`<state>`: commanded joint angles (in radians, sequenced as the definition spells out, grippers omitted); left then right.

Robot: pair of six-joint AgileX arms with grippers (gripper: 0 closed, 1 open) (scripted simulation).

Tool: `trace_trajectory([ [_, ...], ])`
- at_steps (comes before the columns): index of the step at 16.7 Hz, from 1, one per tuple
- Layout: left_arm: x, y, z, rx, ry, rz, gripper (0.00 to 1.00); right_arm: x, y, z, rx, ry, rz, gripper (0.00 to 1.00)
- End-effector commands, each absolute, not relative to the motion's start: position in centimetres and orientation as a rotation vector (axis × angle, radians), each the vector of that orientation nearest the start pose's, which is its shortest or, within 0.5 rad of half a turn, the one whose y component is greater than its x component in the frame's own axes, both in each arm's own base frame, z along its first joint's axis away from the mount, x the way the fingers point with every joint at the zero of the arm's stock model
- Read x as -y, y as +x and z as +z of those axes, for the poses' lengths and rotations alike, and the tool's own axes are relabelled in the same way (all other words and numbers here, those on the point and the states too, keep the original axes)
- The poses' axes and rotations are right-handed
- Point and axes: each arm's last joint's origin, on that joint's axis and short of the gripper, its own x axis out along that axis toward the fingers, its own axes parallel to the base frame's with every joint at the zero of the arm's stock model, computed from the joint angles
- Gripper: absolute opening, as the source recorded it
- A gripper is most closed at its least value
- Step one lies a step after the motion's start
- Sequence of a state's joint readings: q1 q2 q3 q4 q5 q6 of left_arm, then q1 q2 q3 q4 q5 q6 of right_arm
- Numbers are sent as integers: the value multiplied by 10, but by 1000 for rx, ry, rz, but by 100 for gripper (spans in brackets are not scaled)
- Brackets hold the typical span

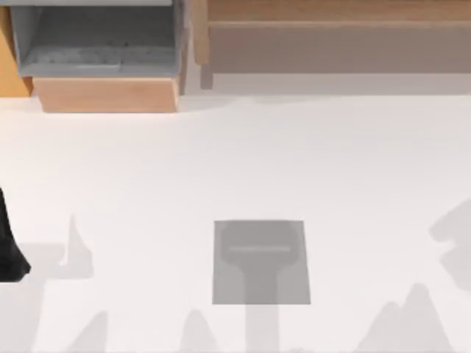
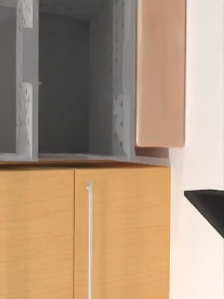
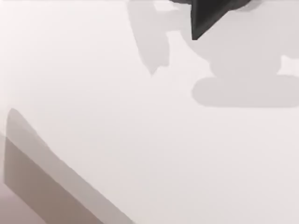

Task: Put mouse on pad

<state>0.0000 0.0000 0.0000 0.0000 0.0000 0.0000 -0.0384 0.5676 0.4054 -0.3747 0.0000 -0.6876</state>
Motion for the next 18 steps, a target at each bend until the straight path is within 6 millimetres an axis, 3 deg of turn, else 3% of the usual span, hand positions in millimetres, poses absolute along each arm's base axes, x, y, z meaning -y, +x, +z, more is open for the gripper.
trace_trajectory([
  [4,1,106,160,0,0,0,100,11,178,217,-826,-1050,474,100],
  [8,1,106,160,0,0,0,100,17,219,213,-1001,-1299,891,100],
  [13,1,106,160,0,0,0,100,25,264,205,-1020,-1457,1327,100],
  [18,1,106,160,0,0,0,100,29,285,202,-973,-1519,1513,100],
])
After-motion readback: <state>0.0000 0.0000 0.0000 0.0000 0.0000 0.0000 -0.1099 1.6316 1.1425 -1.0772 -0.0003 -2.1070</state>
